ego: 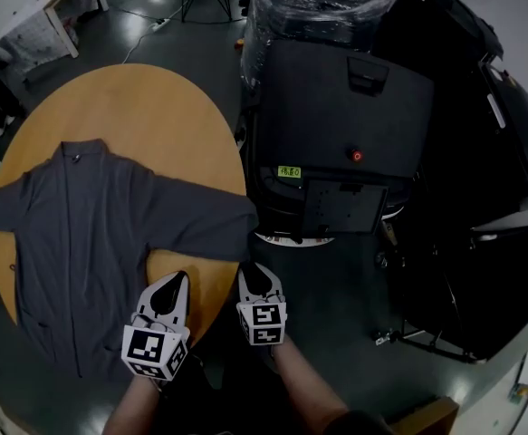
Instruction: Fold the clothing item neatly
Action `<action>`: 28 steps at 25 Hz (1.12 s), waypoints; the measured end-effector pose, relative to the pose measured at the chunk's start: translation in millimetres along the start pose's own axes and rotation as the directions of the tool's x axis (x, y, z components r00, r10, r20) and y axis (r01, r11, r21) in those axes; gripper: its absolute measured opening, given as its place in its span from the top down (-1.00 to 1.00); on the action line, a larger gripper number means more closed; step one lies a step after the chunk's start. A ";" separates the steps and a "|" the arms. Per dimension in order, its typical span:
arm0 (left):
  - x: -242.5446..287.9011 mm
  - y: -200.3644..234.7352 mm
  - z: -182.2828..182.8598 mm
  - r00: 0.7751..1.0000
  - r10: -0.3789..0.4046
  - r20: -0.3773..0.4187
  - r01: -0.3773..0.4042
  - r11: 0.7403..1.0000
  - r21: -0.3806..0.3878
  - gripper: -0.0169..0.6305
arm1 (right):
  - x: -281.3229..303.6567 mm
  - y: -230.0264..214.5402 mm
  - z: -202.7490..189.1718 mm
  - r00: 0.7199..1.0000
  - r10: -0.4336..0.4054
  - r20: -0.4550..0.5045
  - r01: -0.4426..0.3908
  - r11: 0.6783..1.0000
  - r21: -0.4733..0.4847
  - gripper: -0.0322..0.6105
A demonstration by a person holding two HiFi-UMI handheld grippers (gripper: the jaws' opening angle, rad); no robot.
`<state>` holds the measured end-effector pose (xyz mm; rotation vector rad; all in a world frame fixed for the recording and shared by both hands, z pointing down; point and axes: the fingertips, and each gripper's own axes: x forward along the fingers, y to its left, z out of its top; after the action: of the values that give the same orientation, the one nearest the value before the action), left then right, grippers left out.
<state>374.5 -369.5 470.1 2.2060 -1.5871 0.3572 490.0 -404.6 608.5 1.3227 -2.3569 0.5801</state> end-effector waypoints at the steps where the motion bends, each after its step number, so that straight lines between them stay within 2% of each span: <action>1: 1.2 1.7 -1.5 1.000 -0.001 -0.004 0.001 1.000 0.005 0.92 | 5.5 -2.1 -2.4 1.000 -0.006 -0.006 0.006 1.000 -0.001 0.67; 8: 13.6 13.3 -17.5 0.999 -0.010 -0.042 0.010 1.000 0.008 0.92 | 32.9 -14.3 -9.0 0.999 -0.049 -0.019 0.049 0.998 -0.025 0.65; 9: 14.9 13.6 -18.6 0.999 -0.014 -0.047 0.015 1.000 0.011 0.92 | 33.2 -18.3 -6.8 0.998 -0.068 -0.010 0.067 0.998 -0.020 0.67; 11: 15.7 13.9 -20.0 0.999 -0.020 -0.051 0.021 1.000 0.013 0.92 | 30.2 -25.9 -2.5 0.995 -0.103 0.010 0.103 0.995 -0.008 0.89; 16: 10.8 18.2 -16.2 0.999 -0.030 -0.037 0.030 1.000 0.006 0.92 | 13.1 -36.2 6.7 0.986 -0.162 0.033 0.161 0.987 0.022 0.89; 21: -12.2 26.9 -3.8 0.999 -0.039 -0.010 0.039 0.999 -0.008 0.92 | -23.3 -37.9 35.5 0.971 -0.228 0.076 0.225 0.974 0.038 0.89; 28: -66.2 64.1 11.6 0.997 -0.054 0.050 0.055 0.998 -0.023 0.92 | -61.3 -2.2 101.6 0.947 -0.269 0.174 0.277 0.960 -0.027 0.89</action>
<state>292.2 -336.7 442.3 2.2507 -1.5444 0.2682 509.5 -415.1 492.0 1.6966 -2.2414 0.3331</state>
